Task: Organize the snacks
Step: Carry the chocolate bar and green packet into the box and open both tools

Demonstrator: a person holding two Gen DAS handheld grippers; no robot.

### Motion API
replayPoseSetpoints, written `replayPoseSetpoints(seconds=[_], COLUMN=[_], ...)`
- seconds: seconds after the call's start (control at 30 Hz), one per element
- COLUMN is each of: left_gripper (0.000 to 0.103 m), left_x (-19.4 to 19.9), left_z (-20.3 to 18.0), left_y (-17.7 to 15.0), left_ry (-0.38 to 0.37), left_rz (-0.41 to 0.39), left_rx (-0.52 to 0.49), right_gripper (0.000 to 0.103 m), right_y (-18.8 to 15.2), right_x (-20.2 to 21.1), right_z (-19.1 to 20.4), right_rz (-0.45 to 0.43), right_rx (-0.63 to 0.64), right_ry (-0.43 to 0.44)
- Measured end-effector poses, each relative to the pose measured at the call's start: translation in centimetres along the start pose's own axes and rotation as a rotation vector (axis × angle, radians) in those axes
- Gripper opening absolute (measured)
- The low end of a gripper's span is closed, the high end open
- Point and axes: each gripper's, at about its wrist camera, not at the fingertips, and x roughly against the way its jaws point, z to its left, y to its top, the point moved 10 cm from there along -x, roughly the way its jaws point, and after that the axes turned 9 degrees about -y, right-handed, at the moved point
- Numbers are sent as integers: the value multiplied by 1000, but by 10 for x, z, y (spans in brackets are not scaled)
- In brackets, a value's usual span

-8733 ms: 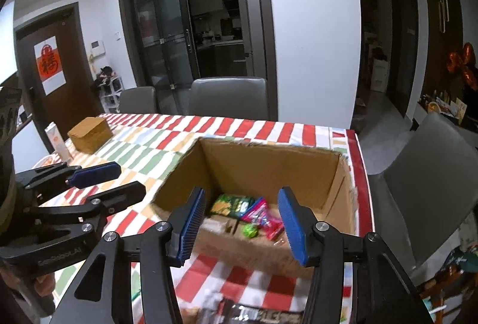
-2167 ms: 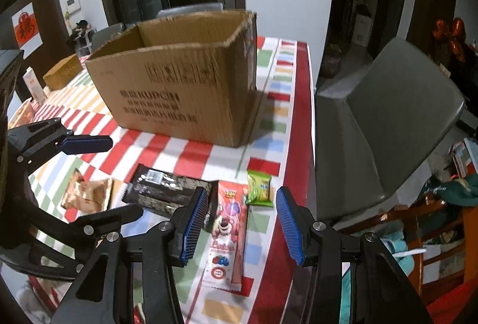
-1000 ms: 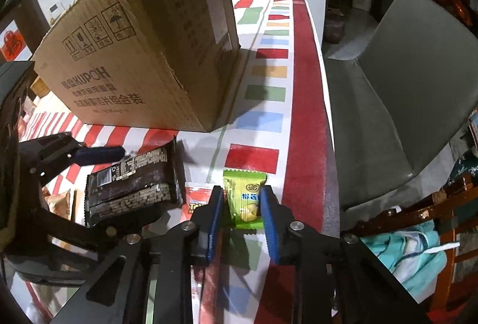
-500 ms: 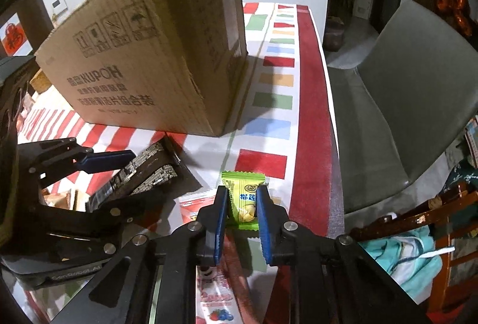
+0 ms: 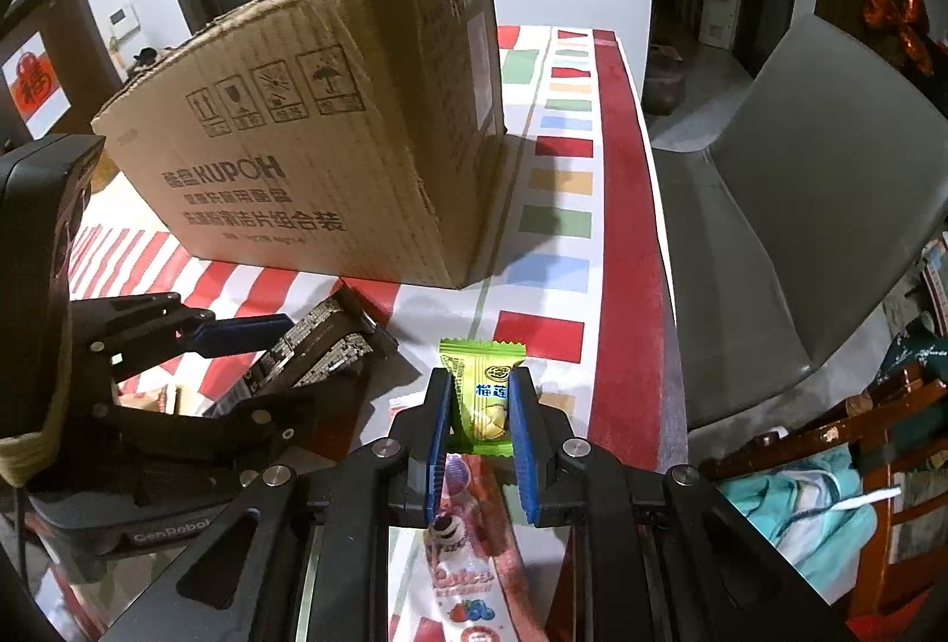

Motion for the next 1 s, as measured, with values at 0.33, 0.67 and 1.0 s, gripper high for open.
replayPoseSetpoints(seconds=[0.33,0.67,1.0], left_gripper=[48,48,48], left_x=[52,105,154], left_z=[1,2,9], left_y=[-2,2,11], left_ry=[31,40,72], left_rz=[-116,-233,-328], left_rx=[36,68,68], right_gripper=[20,20,21], right_y=[10,27,46], right_x=[27,67,96], right_z=[14,34,55], right_rz=[-58,-142,-205], right_rx=[18,48,58], right_ry=[14,27,38])
